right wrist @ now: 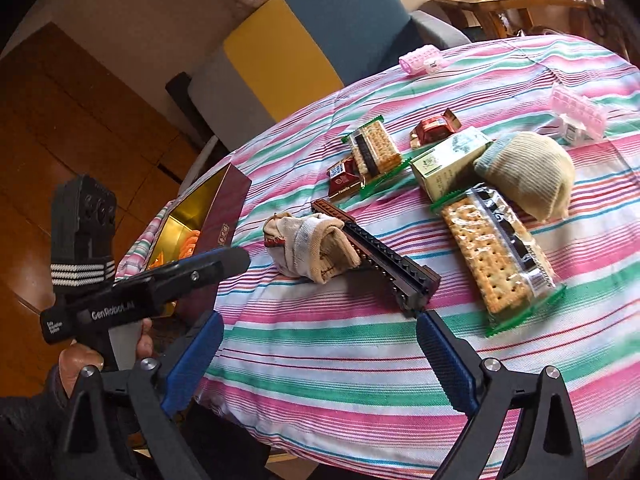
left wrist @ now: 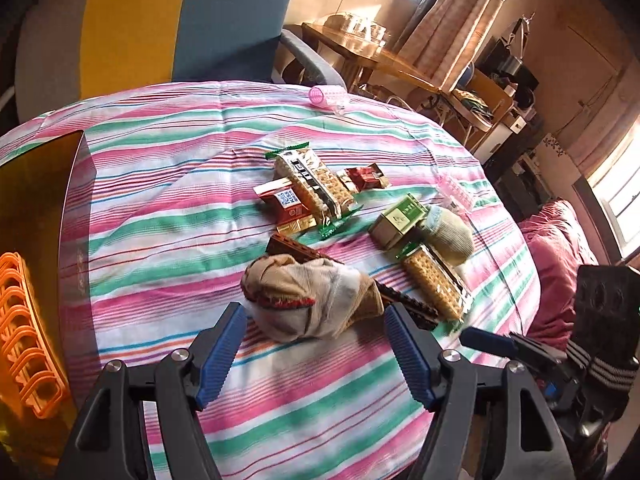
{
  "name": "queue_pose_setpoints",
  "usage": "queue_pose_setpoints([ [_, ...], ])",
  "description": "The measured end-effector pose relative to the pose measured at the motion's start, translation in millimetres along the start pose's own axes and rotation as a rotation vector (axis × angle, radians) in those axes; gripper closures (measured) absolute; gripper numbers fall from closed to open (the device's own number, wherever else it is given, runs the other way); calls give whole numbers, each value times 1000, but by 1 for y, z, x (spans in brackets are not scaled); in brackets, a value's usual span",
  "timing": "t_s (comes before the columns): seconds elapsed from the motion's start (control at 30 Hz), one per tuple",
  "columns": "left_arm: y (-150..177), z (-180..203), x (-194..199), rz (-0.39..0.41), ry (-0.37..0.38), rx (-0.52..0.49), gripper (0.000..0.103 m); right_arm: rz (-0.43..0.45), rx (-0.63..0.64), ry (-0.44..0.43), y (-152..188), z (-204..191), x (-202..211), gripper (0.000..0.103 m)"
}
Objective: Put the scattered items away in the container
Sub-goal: 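Move right tool to the brown toy rifle while left tool approaches the beige sock, then close left tool on the beige sock while right tool grasps the brown toy rifle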
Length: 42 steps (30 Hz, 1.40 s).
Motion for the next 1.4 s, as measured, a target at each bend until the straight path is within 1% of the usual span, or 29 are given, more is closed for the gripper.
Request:
queue_pose_setpoints([
  [0.07, -8, 7, -13, -2, -15, -15, 30, 13, -13, 6, -1, 5, 4, 4],
  [0.13, -11, 13, -25, -11, -54, -72, 30, 23, -26, 11, -1, 10, 7, 4],
  [0.2, -8, 11, -33, -27, -116, -132, 31, 28, -44, 16, -1, 16, 9, 4],
  [0.27, -1, -1, -38, -65, -148, -149, 31, 30, -54, 20, 0, 20, 9, 4],
  [0.4, 11, -28, -28, -93, -181, -154, 31, 26, -48, 16, -1, 20, 9, 4],
  [0.5, 14, -38, -13, -74, -202, -157, 31, 15, -13, -15, -6, 11, 4, 4],
  [0.6, 12, -43, 2, -45, -215, -138, 32, 3, 35, -37, -18, -1, -6, 3],
  [0.73, 11, -49, 22, -7, -208, -95, 32, -12, 57, -60, -35, -14, -26, 3],
  [0.87, 17, -61, 38, 10, -157, 13, 32, -39, 57, -143, -45, -33, -50, 3],
  [0.97, 24, -71, 47, 20, -146, 65, 32, -80, 56, -179, -47, -46, -75, 3],
  [1.03, 29, -76, 54, 25, -149, 82, 32, -118, 49, -185, -44, -51, -92, 3],
  [1.07, 31, -79, 57, 28, -148, 90, 32, -142, 44, -173, -41, -52, -101, 3],
  [1.1, 33, -79, 60, 34, -129, 98, 32, -165, 43, -149, -37, -51, -109, 3],
  [1.13, 34, -80, 63, 40, -115, 104, 32, -182, 33, -165, -33, -54, -112, 1],
  [1.2, 34, -80, 69, 50, -105, 115, 32, -209, -18, -312, -27, -68, -105, 1],
  [1.23, 33, -79, 71, 57, -92, 115, 32, -206, -35, -360, -25, -73, -99, 1],
  [1.33, 30, -75, 70, 70, -78, 110, 32, -140, -53, -403, -22, -80, -72, 0],
  [1.4, 29, -69, 65, 61, -60, 107, 31, -118, -65, -383, -15, -75, -58, 0],
])
Point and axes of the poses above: each gripper's, at about its wrist camera, not at the fingertips, and x roughly against the way its jaws point, z to its right, y to its underside, the point moved 5 cm from there along -x, roughly the way its jaws point, and after that the axes turned 8 degrees about z, right-handed, at the moved point
